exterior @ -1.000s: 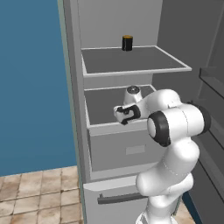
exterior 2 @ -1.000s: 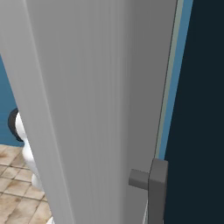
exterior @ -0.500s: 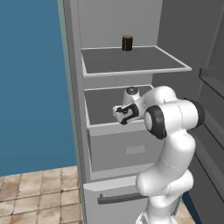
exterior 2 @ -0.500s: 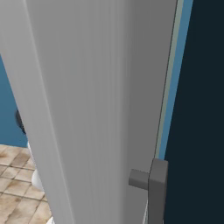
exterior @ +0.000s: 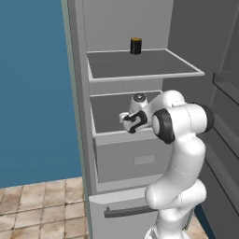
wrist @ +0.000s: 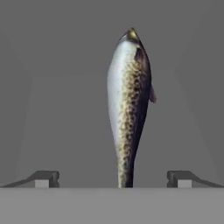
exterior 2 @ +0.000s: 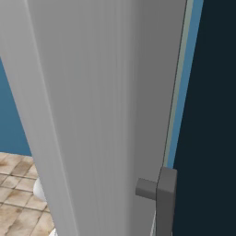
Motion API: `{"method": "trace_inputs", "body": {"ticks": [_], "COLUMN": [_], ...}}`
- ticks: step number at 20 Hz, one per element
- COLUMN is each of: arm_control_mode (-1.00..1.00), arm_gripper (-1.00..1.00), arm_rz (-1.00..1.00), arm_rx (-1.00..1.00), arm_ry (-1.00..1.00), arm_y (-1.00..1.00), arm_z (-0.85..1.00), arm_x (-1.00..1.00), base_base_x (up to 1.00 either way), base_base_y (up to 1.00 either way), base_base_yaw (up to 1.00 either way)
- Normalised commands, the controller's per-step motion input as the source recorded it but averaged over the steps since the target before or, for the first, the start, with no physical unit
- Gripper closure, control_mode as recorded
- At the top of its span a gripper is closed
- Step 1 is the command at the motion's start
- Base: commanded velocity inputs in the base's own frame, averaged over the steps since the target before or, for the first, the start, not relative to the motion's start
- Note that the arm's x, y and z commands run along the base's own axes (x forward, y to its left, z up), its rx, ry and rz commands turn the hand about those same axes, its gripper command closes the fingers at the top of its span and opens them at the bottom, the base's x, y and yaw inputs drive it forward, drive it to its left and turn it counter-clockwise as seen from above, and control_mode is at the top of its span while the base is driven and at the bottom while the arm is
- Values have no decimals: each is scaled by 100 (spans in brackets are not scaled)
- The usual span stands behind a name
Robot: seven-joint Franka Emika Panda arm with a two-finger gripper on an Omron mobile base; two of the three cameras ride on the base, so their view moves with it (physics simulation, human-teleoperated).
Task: Take the fish out of the fridge, briefly rinse it in the sink, and place it on the tray next to the sink.
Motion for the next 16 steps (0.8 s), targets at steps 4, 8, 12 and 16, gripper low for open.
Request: {"method": "trace_inputs", "body": {"ticks": [4,8,12,16], "arm_control_mode": [-100,-100,-100,-100], "arm_gripper": [100,100,100,100], "arm_rz": [0,0,0,0], "arm_rx": [0,0,0,0], "arm_ry": [-10,0,0,-5], "arm_y": [0,0,0,0], "arm_z": [-26,-1,0,2], "arm_x": [9,0,0,-14], "base_base_x": [0,0,0,0], "base_base_y": [0,0,0,0], "base_base_yaw": [0,0,0,0]}}
